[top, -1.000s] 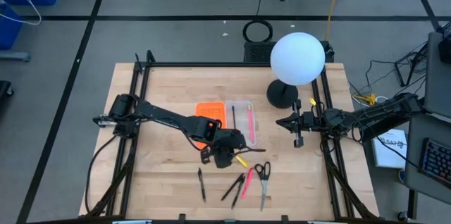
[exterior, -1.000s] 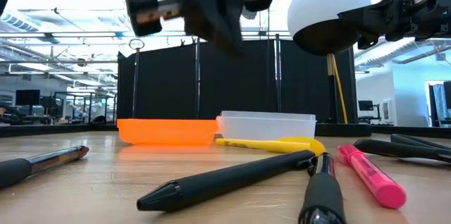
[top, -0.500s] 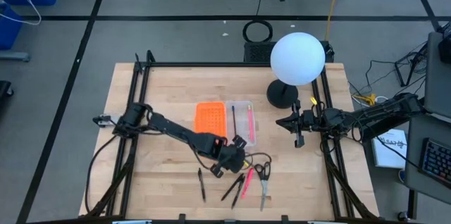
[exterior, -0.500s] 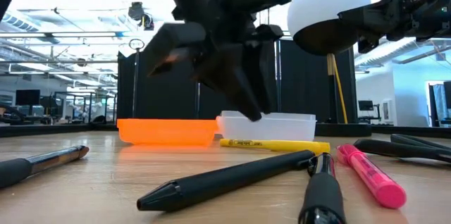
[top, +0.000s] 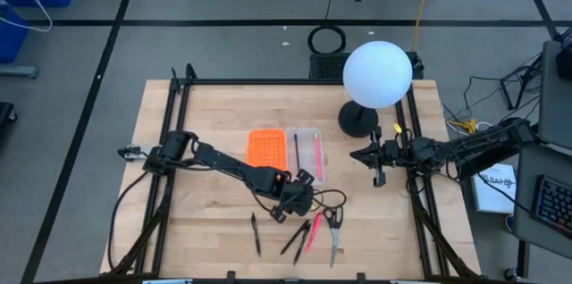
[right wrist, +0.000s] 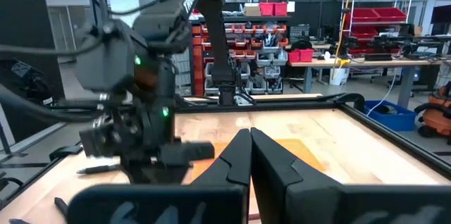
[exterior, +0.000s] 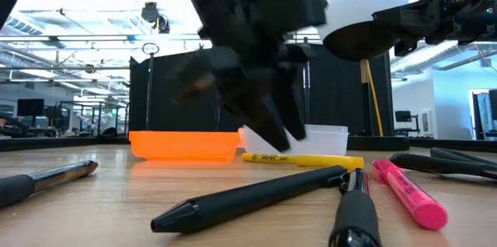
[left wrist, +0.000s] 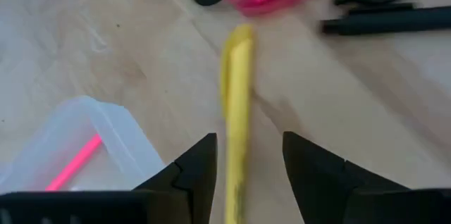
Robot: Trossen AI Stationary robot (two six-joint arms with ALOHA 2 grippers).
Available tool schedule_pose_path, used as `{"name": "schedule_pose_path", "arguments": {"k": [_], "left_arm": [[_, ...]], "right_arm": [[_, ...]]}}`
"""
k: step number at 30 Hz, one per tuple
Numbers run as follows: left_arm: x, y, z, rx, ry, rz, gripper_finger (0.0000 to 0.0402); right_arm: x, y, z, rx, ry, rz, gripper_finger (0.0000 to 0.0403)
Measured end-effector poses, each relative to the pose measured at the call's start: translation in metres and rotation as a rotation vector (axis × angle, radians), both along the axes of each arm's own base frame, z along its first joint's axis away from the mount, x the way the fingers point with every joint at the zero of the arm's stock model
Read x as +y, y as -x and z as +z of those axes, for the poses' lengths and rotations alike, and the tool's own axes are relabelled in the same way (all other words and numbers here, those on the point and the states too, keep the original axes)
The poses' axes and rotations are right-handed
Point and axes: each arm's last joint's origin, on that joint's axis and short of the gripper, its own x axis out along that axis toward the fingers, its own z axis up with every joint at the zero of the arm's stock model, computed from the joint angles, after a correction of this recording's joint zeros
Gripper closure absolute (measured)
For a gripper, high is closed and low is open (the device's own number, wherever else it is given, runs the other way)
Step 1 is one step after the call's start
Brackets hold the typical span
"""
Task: Pick & place school supplies into a supply box
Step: Put the yellow pen into the orange supply box
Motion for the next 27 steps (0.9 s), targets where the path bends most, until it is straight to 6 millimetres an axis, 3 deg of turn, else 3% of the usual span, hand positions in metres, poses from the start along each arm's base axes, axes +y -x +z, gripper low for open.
{"name": "schedule_pose_path", "arguments": {"k": [9,15,22,27], "left_arm": [[0.020,-0.008,-0.017,0.032,0.015,0.058,0.0249],[0.031,-0.006,-0.028,0.144,0.159,0.081,0.0273],[0.023,-0.003,-0.040,0.209,0.189,0.108,0.0377],[0.010,-0.002,-0.036,0.167,0.170,0.099,0.0370]], "right_arm": [[0.000,0.000,0.002,-0.027,-0.007,0.005,0.0403],[0.000,0.000,0.001,-0.013,0.011,0.002,0.0403],[0.000,0.000,0.001,-0.012,0.013,0.004,0.0403],[0.000,0.000,0.001,-0.014,-0.012,0.007,0.0403]]}}
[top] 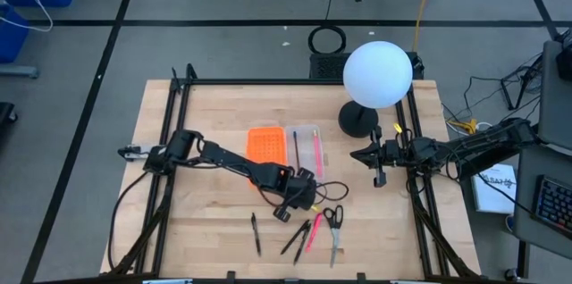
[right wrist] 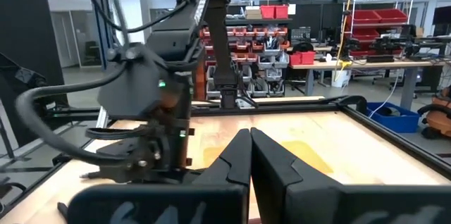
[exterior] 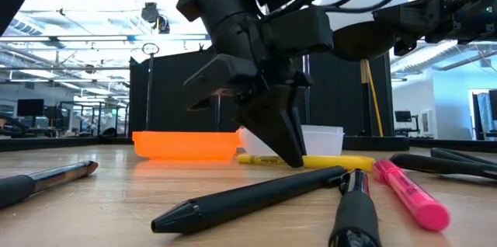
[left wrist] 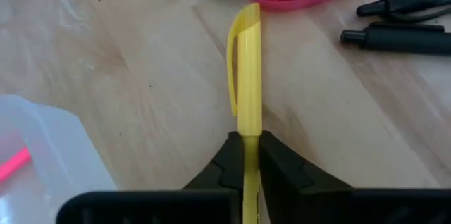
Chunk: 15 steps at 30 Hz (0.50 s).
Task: Pick & place school supplies into a supply box
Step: Put the yellow pen into the orange supply box
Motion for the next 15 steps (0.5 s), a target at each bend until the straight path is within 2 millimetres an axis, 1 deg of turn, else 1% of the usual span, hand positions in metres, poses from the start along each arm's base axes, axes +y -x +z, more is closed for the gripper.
{"name": "schedule_pose_path", "arguments": {"k": [1,3,5,9,15], "left_arm": [[-0.003,0.000,0.000,-0.008,-0.017,0.002,0.0367],[-0.008,0.001,0.007,-0.029,-0.031,0.001,0.0367],[-0.011,0.000,0.009,-0.035,-0.036,0.014,0.0374],[-0.018,-0.001,0.020,-0.056,-0.016,0.067,0.0380],[-0.022,-0.001,0.047,-0.103,0.020,0.102,0.0385]], "right_arm": [[0.000,0.000,0.000,0.000,0.000,0.000,0.0403],[0.000,0.000,0.000,0.000,-0.006,0.001,0.0403],[0.000,0.000,0.000,-0.001,-0.019,0.002,0.0403],[0.000,0.000,0.000,-0.001,-0.023,0.003,0.0403],[0.000,0.000,0.000,0.001,-0.021,0.003,0.0403]]}}
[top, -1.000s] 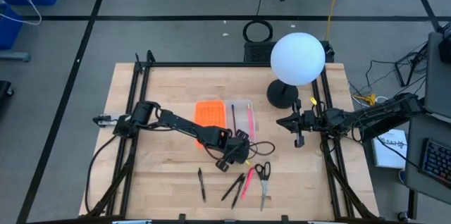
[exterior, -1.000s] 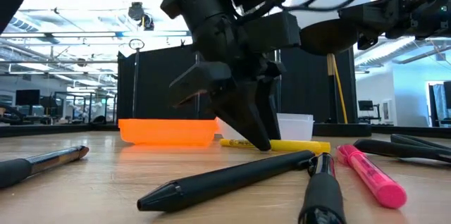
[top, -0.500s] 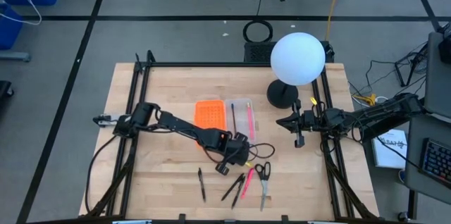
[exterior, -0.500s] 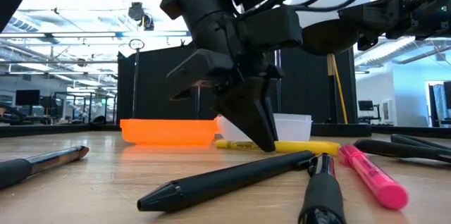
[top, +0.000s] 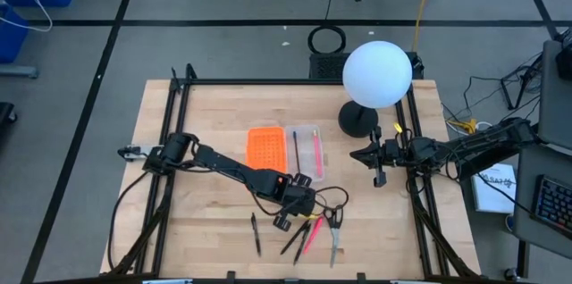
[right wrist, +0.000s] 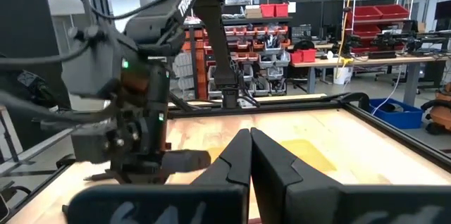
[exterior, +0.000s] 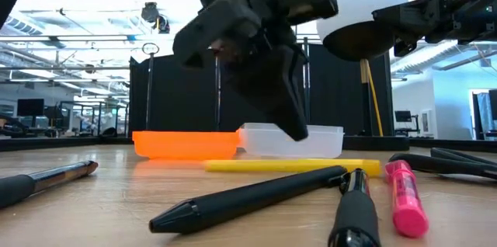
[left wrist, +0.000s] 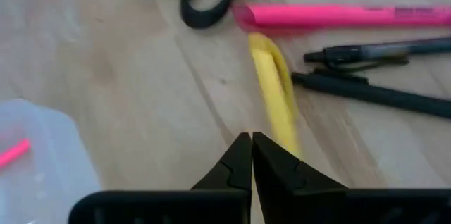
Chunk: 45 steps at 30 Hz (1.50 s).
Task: Pick & place school supplies into a supply box
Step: Put the yellow pen into the orange supply box
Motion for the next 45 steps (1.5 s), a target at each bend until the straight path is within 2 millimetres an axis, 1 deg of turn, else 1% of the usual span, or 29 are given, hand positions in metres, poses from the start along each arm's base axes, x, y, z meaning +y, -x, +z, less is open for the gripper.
{"name": "schedule_pose_path", "arguments": {"k": [3,6,9,12,14,17,19,21,23,25,26,28,30,32,35,38,40,42,45], "left_arm": [[-0.001,0.002,0.015,-0.040,0.005,0.025,0.0399],[0.000,0.005,0.030,-0.068,0.006,0.055,0.0392],[0.003,0.011,0.038,-0.048,-0.014,0.063,0.0389],[0.004,0.019,0.054,-0.051,-0.006,-0.028,0.0398],[0.005,0.026,0.071,-0.085,0.012,-0.126,0.0397],[0.008,0.046,0.102,-0.180,0.020,-0.252,0.0399],[0.017,0.063,0.128,-0.286,0.022,-0.254,0.0398],[0.032,0.084,0.151,-0.403,0.016,-0.214,0.0399],[0.046,0.109,0.164,-0.527,0.031,-0.178,0.0399],[0.059,0.133,0.169,-0.653,0.084,-0.121,0.0399],[0.066,0.144,0.168,-0.716,0.126,-0.077,0.0400],[0.081,0.168,0.160,-0.786,0.198,0.023,0.0398],[0.094,0.189,0.145,-0.823,0.238,0.108,0.0396],[0.103,0.209,0.127,-0.841,0.277,0.172,0.0396],[0.109,0.238,0.111,-0.939,0.337,0.206,0.0399],[0.108,0.263,0.094,-1.040,0.344,0.173,0.0397],[0.109,0.278,0.084,-1.087,0.334,0.183,0.0399],[0.112,0.291,0.076,-1.151,0.295,0.215,0.0399],[0.117,0.300,0.063,-1.195,0.254,0.264,0.0399]], "right_arm": [[0.000,0.000,0.000,0.001,0.002,0.000,0.0403],[0.000,0.000,0.000,-0.001,0.003,0.000,0.0403],[0.000,0.000,0.000,-0.001,0.006,-0.001,0.0403],[0.000,0.000,0.000,0.000,0.006,-0.001,0.0403],[0.000,0.000,0.000,0.002,0.005,0.000,0.0403],[0.000,-0.001,0.000,0.002,0.003,0.000,0.0403],[0.000,-0.001,0.000,0.002,0.001,0.000,0.0403],[0.000,-0.001,-0.001,0.005,-0.008,0.001,0.0403],[0.000,-0.001,-0.001,0.007,-0.021,0.003,0.0403],[0.000,-0.001,-0.001,0.010,-0.021,0.003,0.0403],[0.000,-0.001,-0.001,0.011,-0.021,0.003,0.0403],[0.000,-0.001,-0.001,0.011,-0.021,0.003,0.0403],[0.000,-0.001,-0.001,0.011,-0.021,0.003,0.0403],[0.000,-0.001,-0.001,0.012,-0.021,0.003,0.0403],[0.000,-0.001,-0.002,0.020,-0.020,0.003,0.0403],[0.000,-0.001,-0.004,0.034,-0.017,0.003,0.0403],[0.000,-0.001,-0.004,0.042,-0.016,0.003,0.0403],[0.000,-0.001,-0.004,0.041,-0.016,0.003,0.0403],[0.000,-0.001,-0.004,0.041,-0.015,0.003,0.0403]]}}
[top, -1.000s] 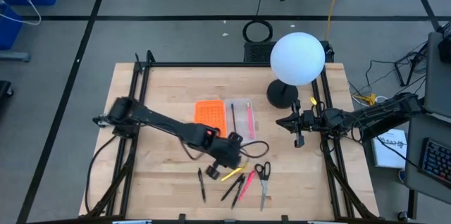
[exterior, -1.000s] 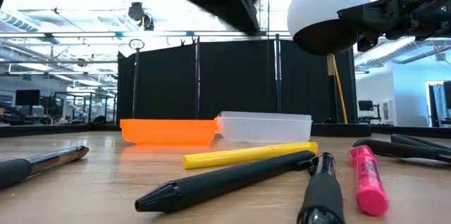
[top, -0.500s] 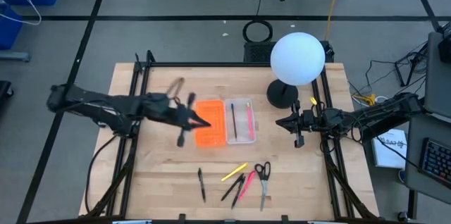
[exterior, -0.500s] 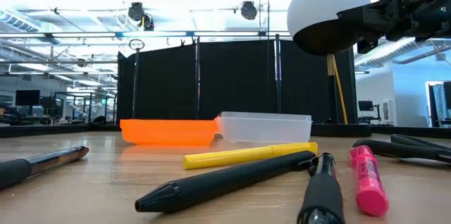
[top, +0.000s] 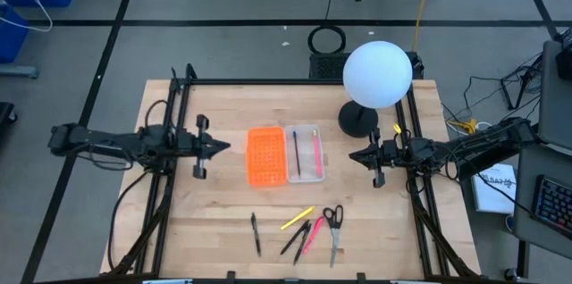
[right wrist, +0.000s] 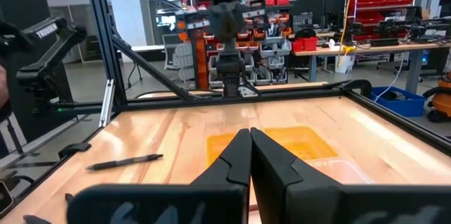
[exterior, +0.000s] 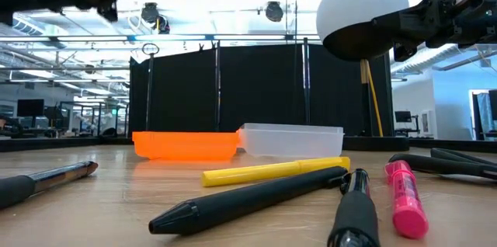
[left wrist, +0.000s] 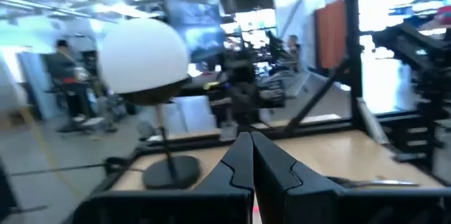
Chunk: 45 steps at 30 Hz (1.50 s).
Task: Pick & place school supplies into a supply box
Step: Put the yellow pen into the orange supply box
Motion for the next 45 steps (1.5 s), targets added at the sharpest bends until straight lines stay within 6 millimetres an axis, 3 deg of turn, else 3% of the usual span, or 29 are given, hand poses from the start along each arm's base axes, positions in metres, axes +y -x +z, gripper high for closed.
{"name": "schedule_pose_path", "arguments": {"k": [9,14,20,25,31,37,42,45], "left_arm": [[-0.001,0.011,-0.045,0.019,-0.040,-0.044,0.0399],[0.000,0.011,-0.040,-0.011,-0.008,0.009,0.0395],[0.001,0.011,-0.040,-0.010,0.002,0.043,0.0363],[0.002,0.011,-0.039,-0.021,0.003,0.057,0.0355],[0.002,0.011,-0.039,-0.021,0.008,0.056,0.0364],[0.002,0.011,-0.039,-0.017,0.010,0.055,0.0377],[0.002,0.011,-0.040,-0.010,0.013,0.054,0.0391],[0.002,0.010,-0.041,-0.001,0.012,0.054,0.0397]], "right_arm": [[0.000,0.000,0.000,-0.001,0.013,-0.002,0.0403],[0.000,0.000,0.000,0.004,0.027,-0.004,0.0403],[0.000,-0.009,-0.001,0.082,0.014,-0.063,0.0403],[0.006,-0.041,0.037,0.199,0.016,-0.077,0.0403],[0.022,-0.096,0.072,0.629,-0.002,-0.084,0.0403],[0.063,-0.154,0.082,0.981,0.129,0.002,0.0403],[0.099,-0.192,0.080,1.108,0.245,0.183,0.0403],[0.117,-0.210,0.077,1.114,0.218,0.287,0.0403]]}}
